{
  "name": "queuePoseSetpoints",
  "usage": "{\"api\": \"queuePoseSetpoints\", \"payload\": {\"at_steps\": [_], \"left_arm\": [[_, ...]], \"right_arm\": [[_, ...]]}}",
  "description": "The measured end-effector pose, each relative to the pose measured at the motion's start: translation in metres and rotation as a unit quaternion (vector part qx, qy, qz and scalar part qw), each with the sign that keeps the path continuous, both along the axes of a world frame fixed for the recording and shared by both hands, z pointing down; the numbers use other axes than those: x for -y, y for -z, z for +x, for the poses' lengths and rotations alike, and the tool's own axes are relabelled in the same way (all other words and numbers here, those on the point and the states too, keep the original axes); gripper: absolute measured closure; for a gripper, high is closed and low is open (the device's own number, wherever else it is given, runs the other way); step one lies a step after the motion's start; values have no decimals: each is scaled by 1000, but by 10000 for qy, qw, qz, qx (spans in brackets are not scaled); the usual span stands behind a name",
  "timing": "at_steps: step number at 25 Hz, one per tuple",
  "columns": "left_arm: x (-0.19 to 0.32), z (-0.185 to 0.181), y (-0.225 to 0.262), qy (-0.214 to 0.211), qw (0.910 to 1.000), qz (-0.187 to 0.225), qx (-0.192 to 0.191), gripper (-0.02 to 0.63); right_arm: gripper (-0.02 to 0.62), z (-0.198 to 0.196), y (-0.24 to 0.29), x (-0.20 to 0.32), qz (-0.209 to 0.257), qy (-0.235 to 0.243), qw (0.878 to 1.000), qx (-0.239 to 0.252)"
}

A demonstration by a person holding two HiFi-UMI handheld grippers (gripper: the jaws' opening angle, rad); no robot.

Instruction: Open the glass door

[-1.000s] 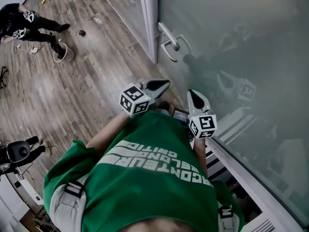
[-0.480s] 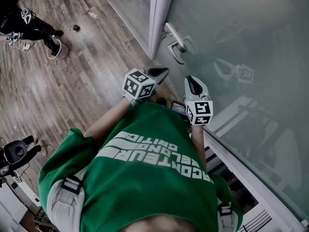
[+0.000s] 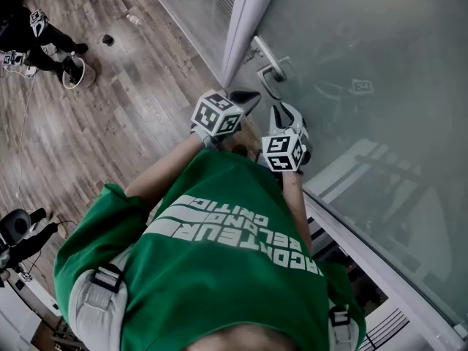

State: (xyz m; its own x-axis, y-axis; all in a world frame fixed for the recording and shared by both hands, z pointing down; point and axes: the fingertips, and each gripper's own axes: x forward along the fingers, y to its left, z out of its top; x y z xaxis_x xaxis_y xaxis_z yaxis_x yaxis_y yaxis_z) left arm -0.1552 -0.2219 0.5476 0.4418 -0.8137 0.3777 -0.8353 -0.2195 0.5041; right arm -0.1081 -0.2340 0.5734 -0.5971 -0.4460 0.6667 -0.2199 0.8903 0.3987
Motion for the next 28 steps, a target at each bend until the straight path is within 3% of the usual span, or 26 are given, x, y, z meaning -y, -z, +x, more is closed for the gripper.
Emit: {"api": "queuePoseSetpoints", "payload": {"at_steps": [7,16,20,28], "left_arm": [[16,1,-1,-327,9994,-40,146,591],[27,10,-8,-663,9969,-179,377,591],[37,16,-23,-770,9956,-212,497,591],[35,14,-22,-859,9945,-295,518,591]], "right_arm": [[538,-11,-18,13,349,77,9973,-649],[538,-17,-28,19,696,164,9922,-1025],[540,-17,-45,24,686,311,9894,-1240],[549,-21,-36,16,509,288,9911,-1193]]}}
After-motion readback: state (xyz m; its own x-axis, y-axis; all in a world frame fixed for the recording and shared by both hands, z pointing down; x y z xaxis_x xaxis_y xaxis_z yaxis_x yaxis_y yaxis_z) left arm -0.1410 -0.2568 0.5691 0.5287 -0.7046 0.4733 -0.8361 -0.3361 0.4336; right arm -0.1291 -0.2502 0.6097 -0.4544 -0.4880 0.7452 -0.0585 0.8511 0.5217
